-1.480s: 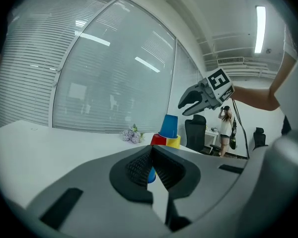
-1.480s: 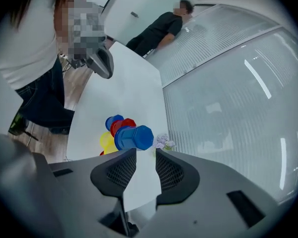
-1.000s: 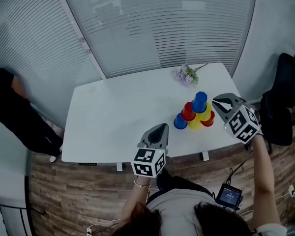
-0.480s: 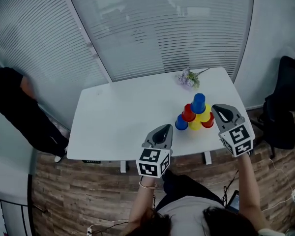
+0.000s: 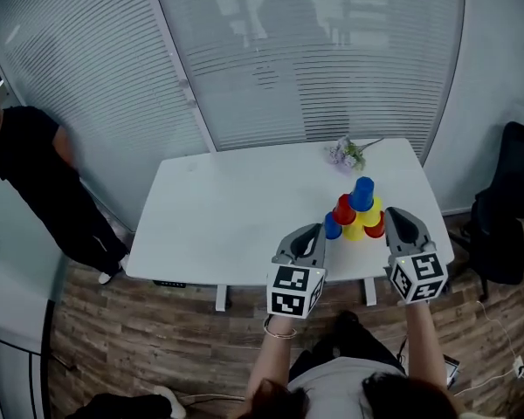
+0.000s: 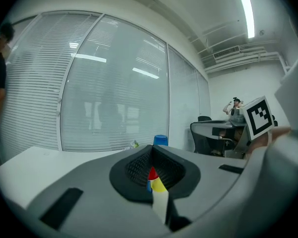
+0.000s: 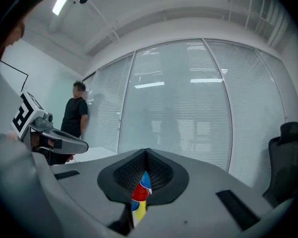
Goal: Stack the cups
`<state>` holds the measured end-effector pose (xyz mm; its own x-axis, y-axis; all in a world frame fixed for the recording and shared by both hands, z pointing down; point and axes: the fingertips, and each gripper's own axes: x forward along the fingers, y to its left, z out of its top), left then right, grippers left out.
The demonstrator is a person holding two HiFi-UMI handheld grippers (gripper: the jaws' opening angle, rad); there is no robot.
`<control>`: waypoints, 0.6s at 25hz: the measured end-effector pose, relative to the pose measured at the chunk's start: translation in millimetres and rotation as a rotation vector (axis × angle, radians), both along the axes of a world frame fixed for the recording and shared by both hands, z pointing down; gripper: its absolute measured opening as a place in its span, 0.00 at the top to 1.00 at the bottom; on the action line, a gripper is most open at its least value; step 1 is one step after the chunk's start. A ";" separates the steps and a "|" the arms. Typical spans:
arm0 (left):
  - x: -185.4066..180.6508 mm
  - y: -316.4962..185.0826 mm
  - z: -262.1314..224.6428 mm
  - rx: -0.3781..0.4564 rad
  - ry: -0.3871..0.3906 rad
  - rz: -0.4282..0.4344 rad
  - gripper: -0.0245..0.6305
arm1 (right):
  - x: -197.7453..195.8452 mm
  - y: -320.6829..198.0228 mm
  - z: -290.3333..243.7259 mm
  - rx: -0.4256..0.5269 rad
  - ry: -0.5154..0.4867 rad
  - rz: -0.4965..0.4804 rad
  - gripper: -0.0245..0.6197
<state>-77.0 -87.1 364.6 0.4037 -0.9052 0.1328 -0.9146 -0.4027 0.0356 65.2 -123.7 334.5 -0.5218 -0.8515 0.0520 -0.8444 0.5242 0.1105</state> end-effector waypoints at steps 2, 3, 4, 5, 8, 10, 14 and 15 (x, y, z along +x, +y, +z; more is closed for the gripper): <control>6.0 3.2 -2.5 0.005 -0.009 0.001 0.93 | -2.3 5.8 2.0 -0.002 -0.016 -0.009 0.92; 10.2 4.8 -2.8 0.007 -0.011 0.002 0.93 | -2.7 9.3 3.5 0.000 -0.018 -0.013 0.92; 14.6 6.4 -2.6 0.008 -0.012 0.003 0.93 | -2.5 12.6 5.6 0.003 -0.016 -0.018 0.92; 19.1 7.7 -2.3 0.008 -0.013 0.004 0.93 | -1.7 15.6 8.2 0.005 -0.012 -0.020 0.92; 32.5 13.6 -1.1 0.002 -0.016 0.003 0.93 | 5.5 25.4 16.0 -0.003 -0.003 -0.022 0.92; 40.9 19.4 -0.1 -0.005 -0.019 0.000 0.93 | 11.3 34.1 18.8 -0.011 -0.007 -0.028 0.92; 59.7 33.7 0.5 -0.012 -0.026 -0.004 0.93 | 22.7 50.0 20.2 -0.013 0.009 -0.051 0.92; 64.6 38.4 0.3 -0.012 -0.031 -0.005 0.93 | 25.8 54.2 20.3 -0.013 0.005 -0.057 0.92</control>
